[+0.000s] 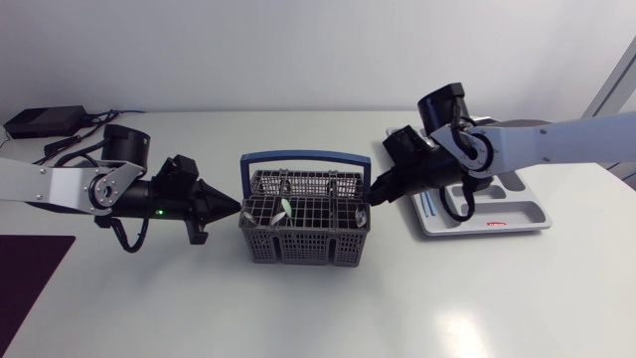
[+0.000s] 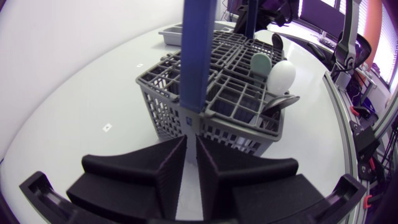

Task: Unload the cutlery basket into the drawer organizer.

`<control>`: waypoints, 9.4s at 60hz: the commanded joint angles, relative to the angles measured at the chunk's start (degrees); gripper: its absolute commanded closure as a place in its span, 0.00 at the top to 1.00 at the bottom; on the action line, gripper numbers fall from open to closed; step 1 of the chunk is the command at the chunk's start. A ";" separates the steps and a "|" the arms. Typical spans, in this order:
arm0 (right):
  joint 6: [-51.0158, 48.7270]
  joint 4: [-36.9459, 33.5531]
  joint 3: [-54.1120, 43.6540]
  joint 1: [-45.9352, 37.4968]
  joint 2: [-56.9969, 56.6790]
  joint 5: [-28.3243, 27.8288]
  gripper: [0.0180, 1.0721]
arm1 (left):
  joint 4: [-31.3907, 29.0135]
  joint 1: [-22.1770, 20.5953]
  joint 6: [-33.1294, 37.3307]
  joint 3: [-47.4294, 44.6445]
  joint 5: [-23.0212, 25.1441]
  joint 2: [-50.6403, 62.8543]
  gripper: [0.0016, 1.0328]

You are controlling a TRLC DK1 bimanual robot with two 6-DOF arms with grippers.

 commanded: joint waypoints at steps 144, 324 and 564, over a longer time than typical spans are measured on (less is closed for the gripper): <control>7.28 -1.74 -13.02 10.52 -15.52 6.58 0.06 | -0.74 -4.20 -0.55 -11.48 0.25 -14.92 0.20; -9.60 -10.44 -29.36 11.31 -44.70 9.48 0.94 | -31.42 -29.51 50.52 7.42 -41.85 -21.24 0.41; -22.87 21.20 -28.13 31.70 -44.61 38.75 0.39 | -34.76 -42.26 -32.01 42.75 -33.68 -4.46 0.05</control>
